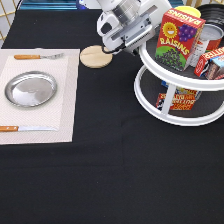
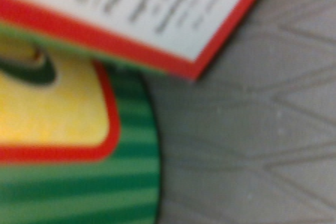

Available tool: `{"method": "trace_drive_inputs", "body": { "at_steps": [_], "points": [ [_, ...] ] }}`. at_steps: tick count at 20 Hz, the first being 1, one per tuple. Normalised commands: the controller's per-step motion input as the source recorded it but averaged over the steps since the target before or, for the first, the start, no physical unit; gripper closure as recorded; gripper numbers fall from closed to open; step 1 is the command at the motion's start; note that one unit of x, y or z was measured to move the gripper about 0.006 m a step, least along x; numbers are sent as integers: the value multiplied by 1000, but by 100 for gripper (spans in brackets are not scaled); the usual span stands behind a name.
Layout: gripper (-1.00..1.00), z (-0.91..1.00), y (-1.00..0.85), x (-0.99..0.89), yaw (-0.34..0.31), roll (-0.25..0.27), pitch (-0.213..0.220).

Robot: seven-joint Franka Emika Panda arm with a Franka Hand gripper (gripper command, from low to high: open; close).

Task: Pick up the bowl from the lazy Susan and put bowl on the plate

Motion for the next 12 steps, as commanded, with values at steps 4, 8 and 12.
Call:
{"method": "trace_drive_inputs", "body": {
  "at_steps": [4,8,12],
  "points": [
    [-100,-159,-101,784,1,0,14],
    [-100,-117,-118,811,5,0,19],
    [-100,-95,-48,792,16,0,18]
  ]
}}
